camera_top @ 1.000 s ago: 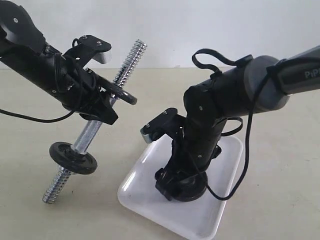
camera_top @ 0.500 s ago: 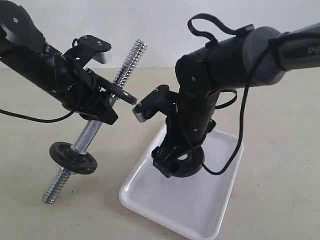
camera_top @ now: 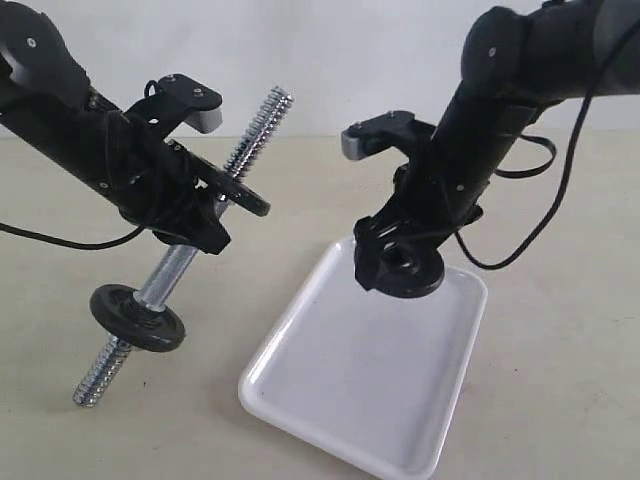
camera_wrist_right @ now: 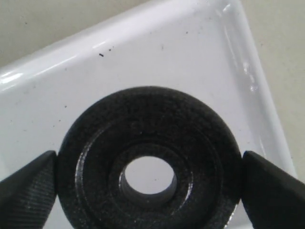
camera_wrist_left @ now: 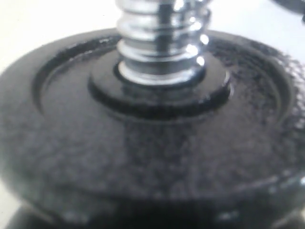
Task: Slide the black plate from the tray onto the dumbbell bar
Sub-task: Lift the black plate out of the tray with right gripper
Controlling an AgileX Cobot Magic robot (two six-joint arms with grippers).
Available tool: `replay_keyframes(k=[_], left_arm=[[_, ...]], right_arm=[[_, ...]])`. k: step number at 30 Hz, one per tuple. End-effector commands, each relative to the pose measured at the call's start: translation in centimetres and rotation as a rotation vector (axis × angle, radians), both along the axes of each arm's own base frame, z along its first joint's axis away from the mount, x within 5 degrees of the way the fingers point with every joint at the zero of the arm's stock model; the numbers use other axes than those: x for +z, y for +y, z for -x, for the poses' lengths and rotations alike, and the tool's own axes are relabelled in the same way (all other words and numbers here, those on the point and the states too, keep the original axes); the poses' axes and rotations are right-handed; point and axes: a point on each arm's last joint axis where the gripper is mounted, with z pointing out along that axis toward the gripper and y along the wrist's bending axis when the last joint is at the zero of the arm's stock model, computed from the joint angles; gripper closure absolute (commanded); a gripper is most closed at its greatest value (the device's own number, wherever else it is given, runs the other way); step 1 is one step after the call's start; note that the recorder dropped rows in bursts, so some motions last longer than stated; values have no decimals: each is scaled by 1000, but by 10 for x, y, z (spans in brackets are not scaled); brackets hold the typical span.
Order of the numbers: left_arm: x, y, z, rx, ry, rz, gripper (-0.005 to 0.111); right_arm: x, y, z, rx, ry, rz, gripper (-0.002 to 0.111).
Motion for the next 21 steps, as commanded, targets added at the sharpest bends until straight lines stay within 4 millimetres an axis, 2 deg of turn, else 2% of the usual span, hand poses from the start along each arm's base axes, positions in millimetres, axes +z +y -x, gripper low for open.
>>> replay_keyframes(k=[1,10,17,21], left_arm=[[34,-2,-2,47,-123,85,102],[31,0,-1,27,-108,59,102],[30,1,0,35,-92,46,102],[30,1,1,33,-90,44,102]], right_arm=[[29,-8,-1,10,-53,-103,108],[42,-10,2,78,-15,-177,108],[74,-34,-13,39,-9,-317,108],[83,-37,-15,48,-5,-333,108]])
